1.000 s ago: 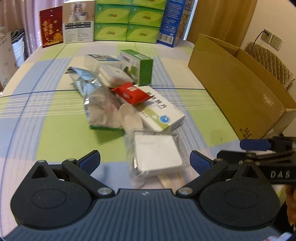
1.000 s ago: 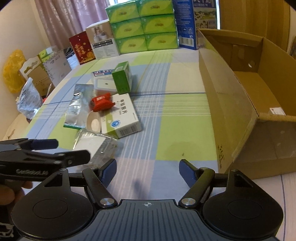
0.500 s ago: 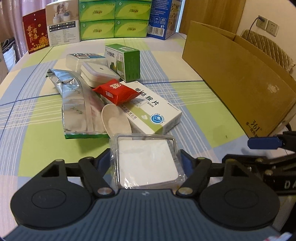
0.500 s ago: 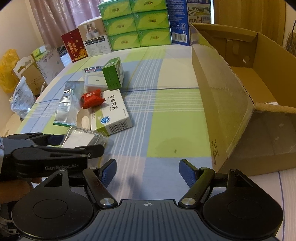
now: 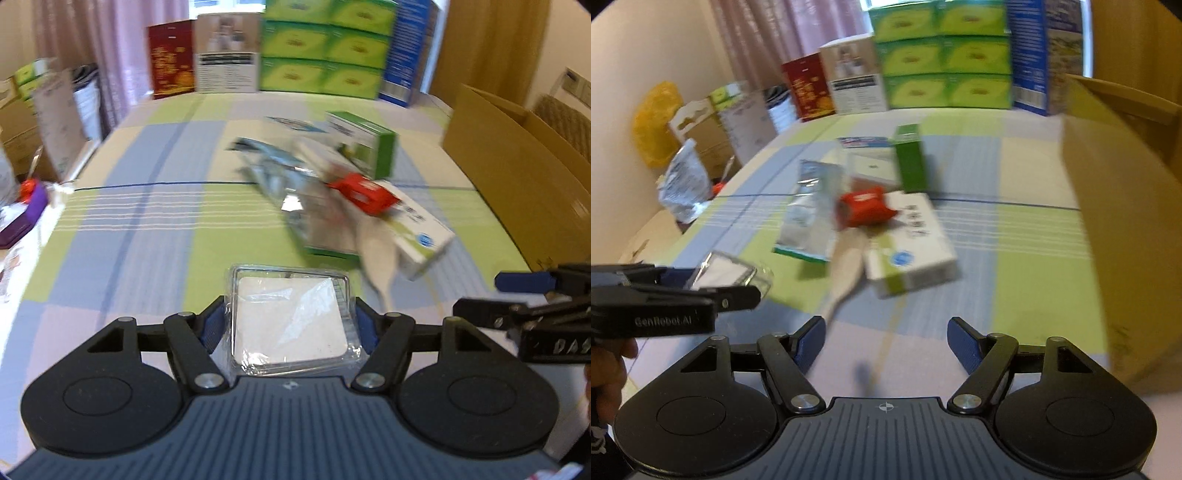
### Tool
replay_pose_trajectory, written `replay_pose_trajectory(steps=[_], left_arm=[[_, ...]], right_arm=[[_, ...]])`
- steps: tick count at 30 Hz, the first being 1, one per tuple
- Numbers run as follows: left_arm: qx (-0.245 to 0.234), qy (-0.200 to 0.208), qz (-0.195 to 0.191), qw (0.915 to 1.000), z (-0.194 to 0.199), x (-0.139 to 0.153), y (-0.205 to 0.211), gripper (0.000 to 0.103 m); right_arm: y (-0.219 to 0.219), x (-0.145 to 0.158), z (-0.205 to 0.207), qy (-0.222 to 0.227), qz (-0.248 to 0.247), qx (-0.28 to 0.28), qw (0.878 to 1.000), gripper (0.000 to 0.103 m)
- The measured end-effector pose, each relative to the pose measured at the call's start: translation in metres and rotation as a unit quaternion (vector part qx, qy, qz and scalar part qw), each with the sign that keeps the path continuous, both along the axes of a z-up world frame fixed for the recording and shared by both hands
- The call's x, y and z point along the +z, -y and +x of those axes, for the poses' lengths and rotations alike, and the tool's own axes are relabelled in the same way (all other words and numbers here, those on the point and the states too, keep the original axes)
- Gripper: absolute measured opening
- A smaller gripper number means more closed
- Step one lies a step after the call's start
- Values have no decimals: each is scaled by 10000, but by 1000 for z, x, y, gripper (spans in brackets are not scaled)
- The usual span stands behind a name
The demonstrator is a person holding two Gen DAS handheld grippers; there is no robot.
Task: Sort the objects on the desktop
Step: 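Grasp the wrapped white pad with the left tool while the right tool grasps the wooden spoon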
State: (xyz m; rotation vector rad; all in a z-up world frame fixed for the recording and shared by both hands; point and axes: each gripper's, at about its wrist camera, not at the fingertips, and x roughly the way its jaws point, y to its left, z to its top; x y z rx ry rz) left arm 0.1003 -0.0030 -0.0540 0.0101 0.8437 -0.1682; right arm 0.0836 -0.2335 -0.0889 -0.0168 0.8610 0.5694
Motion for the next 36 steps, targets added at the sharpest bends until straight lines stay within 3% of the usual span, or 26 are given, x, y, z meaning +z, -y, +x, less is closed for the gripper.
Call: replay_pose_trajectory(steps=[7, 11, 21, 23, 36], left_arm=[[311, 75, -204, 9993, 1, 4, -26, 65], [548, 34, -494, 9973, 9, 0, -38, 65], [551, 63, -608, 9966, 17, -3, -36, 65], [534, 57, -603, 9967, 18, -4, -35, 65], [332, 2, -547, 9980, 12, -5, -23, 65]], right_arm=[[-46, -22, 11, -58, -118, 91, 9999, 47], [-61, -31, 18, -8, -206, 11, 9998, 45], [-78, -38, 35, 279, -357, -528, 9976, 43], [-79, -37, 34, 316, -433, -551, 9970, 29], [-46, -19, 4, 364, -471, -483, 9971, 28]])
